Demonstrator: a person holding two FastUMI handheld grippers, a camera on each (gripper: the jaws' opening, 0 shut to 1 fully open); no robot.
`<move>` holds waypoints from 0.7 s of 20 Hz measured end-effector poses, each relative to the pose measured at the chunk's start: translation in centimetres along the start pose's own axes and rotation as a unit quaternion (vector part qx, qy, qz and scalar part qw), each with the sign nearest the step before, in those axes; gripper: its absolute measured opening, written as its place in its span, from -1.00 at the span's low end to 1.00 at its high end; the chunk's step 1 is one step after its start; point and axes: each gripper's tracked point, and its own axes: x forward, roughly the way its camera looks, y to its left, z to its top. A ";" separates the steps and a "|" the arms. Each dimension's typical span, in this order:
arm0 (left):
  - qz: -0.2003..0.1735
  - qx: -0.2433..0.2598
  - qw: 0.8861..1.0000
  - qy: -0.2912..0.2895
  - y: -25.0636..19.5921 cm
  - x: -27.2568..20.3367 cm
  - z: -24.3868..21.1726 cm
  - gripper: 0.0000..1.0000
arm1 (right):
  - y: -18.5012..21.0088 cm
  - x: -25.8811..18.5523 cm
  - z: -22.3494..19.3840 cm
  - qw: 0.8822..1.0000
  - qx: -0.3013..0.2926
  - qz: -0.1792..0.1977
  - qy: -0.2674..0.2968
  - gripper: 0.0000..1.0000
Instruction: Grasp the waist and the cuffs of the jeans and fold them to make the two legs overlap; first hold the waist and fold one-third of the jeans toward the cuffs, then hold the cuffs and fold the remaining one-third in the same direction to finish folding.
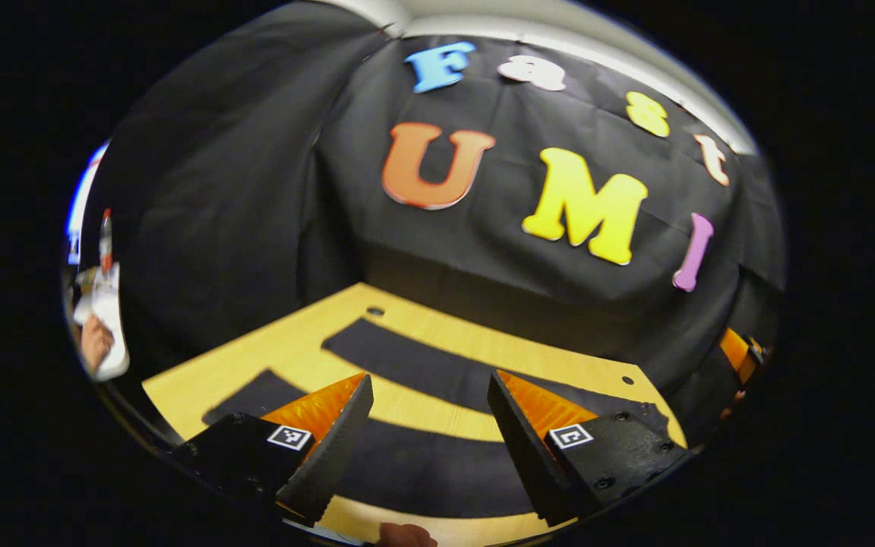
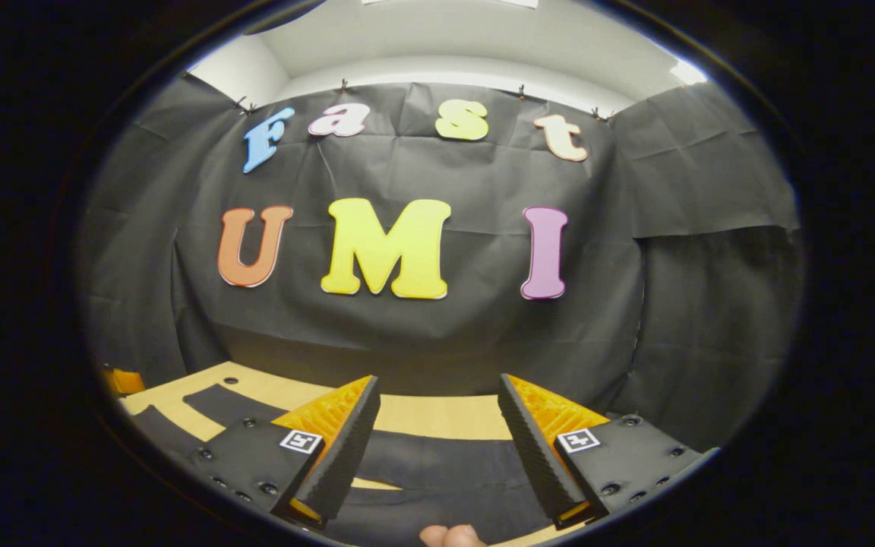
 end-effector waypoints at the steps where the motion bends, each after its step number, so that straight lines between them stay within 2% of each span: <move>1: 0.010 -0.049 0.998 0.036 1.8 0.2 -1.9 0.96 | 0.1 -0.1 -0.2 1.000 -0.003 0.002 0.004 0.89; 3: 0.038 -0.139 0.986 0.080 5.5 -0.6 -4.6 0.97 | 0.3 -0.1 -0.5 1.000 -0.014 0.004 0.007 0.92; 4: 0.056 -0.166 0.980 0.095 7.4 -0.6 -5.4 0.96 | 0.3 -0.1 -0.7 1.000 -0.019 0.004 0.009 0.96; 5: 0.072 -0.190 0.974 0.102 9.6 -0.7 -6.3 0.96 | 0.2 -0.1 -0.9 1.000 -0.022 0.004 0.013 0.89; 7: 0.095 -0.244 0.958 0.114 12.7 -0.5 -6.6 0.97 | -0.2 -0.1 -2.0 0.999 -0.028 0.001 0.030 0.89; 9: 0.123 -0.283 0.942 0.132 15.6 -0.3 -7.2 0.97 | -0.8 0.0 -2.9 0.998 -0.030 -0.005 0.050 0.96; 10: 0.135 -0.303 0.933 0.137 16.5 0.0 -7.6 0.97 | -1.2 -0.1 -3.1 0.998 -0.029 -0.010 0.055 0.89; 12: 0.158 -0.337 0.915 0.153 17.9 0.0 -8.4 1.00 | -1.8 -0.1 -3.1 0.998 -0.030 -0.021 0.054 0.89; 13: 0.171 -0.344 0.909 0.163 18.9 -0.1 -8.7 1.00 | -2.0 0.0 -3.1 0.998 -0.032 -0.026 0.054 0.89; 14: 0.169 -0.355 0.905 0.165 19.1 0.4 -8.7 0.96 | -2.2 0.2 -3.2 0.997 -0.033 -0.029 0.055 0.89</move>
